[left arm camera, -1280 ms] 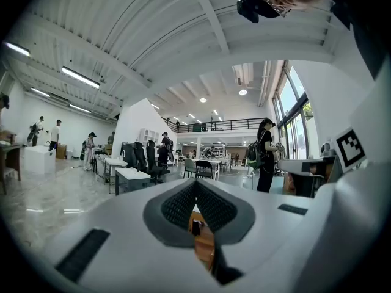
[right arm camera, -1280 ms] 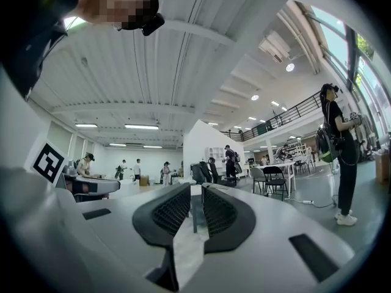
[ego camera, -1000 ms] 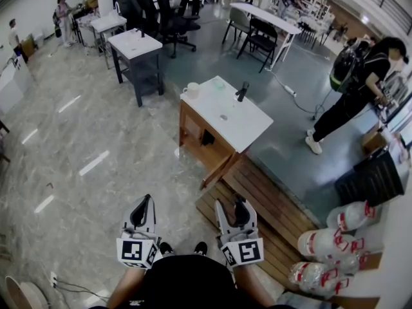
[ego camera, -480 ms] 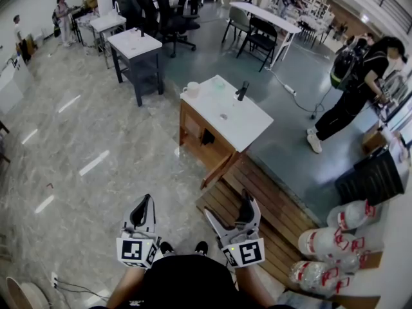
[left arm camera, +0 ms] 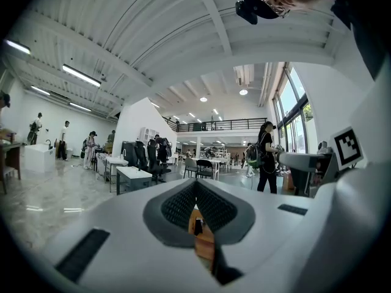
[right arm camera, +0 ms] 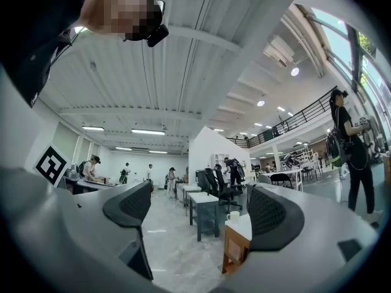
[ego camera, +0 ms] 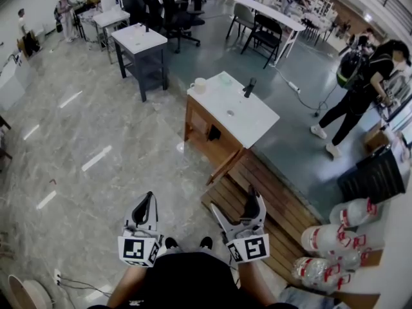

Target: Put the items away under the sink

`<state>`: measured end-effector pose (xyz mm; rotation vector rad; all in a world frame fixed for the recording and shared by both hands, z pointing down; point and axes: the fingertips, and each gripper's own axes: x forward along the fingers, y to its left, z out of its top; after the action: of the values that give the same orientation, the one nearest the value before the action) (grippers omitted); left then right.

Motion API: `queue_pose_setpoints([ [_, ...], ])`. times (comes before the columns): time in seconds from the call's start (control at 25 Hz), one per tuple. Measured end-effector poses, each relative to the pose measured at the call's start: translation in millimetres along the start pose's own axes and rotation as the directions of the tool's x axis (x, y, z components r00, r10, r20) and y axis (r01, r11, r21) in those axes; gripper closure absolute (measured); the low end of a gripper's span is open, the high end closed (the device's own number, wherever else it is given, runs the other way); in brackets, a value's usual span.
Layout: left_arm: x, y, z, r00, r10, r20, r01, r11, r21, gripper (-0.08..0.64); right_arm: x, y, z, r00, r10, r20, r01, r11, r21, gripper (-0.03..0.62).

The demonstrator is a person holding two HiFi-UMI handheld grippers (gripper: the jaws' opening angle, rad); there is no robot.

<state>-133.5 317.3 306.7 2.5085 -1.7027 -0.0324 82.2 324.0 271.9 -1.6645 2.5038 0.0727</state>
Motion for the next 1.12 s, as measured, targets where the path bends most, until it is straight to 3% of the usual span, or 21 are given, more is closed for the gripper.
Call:
queue_pose_setpoints([
  [0.64,-18.3,68.7,-5.6,1.000,0.000,-0.005,0.000,1.000,-0.018,0.552,32.7,50.2,-17.2,0.999,-0.020,-0.036,0.020,1.000,-0.021,0.115],
  [1.12,67.8,112.9,-16.9,1.000,-0.021,-0.006,0.021,0.999,-0.024,0.552,129.6,21.4,-42.2,0.998,-0.029,-0.050,0.028,0.999,-0.015,0.115],
])
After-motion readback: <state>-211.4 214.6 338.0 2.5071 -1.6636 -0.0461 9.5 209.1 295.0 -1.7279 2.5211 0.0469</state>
